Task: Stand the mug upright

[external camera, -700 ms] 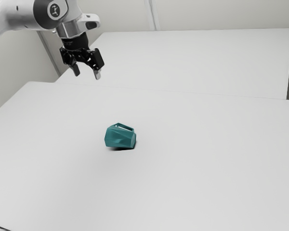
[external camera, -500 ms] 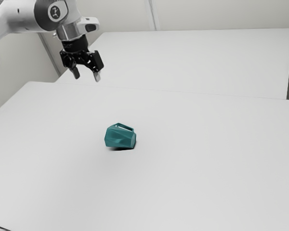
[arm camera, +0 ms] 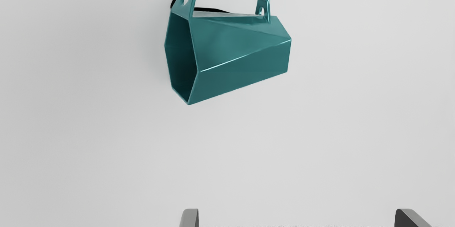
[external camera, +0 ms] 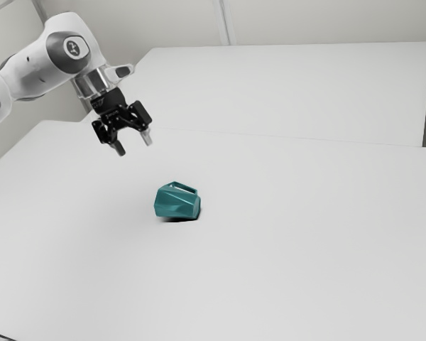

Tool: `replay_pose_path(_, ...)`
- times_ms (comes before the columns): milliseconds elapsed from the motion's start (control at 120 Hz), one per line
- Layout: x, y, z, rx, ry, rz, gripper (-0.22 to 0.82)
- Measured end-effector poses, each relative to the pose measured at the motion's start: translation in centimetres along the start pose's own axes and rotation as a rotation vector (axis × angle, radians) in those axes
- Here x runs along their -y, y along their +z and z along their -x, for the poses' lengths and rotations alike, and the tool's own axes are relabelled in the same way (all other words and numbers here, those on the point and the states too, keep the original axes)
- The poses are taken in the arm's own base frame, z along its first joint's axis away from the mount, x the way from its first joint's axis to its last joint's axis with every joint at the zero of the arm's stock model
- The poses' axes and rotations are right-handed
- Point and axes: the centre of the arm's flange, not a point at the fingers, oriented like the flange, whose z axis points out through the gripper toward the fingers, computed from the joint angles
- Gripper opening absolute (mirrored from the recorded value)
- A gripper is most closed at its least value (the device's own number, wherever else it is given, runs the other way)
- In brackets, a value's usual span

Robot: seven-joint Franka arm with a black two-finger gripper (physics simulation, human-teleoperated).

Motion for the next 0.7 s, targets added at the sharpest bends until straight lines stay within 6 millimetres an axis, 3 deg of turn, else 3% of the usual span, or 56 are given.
replay_pose_path(275,4.5,1.7,-1.3,0.010,-0.021,0.126,0.60)
replay_pose_path(450,7.8,5.1,-1.4,0.032,-0.033,0.222,0.60)
replay_pose_path(700,9.7,8.7,-3.1,0.005,0.033,0.335,0.60)
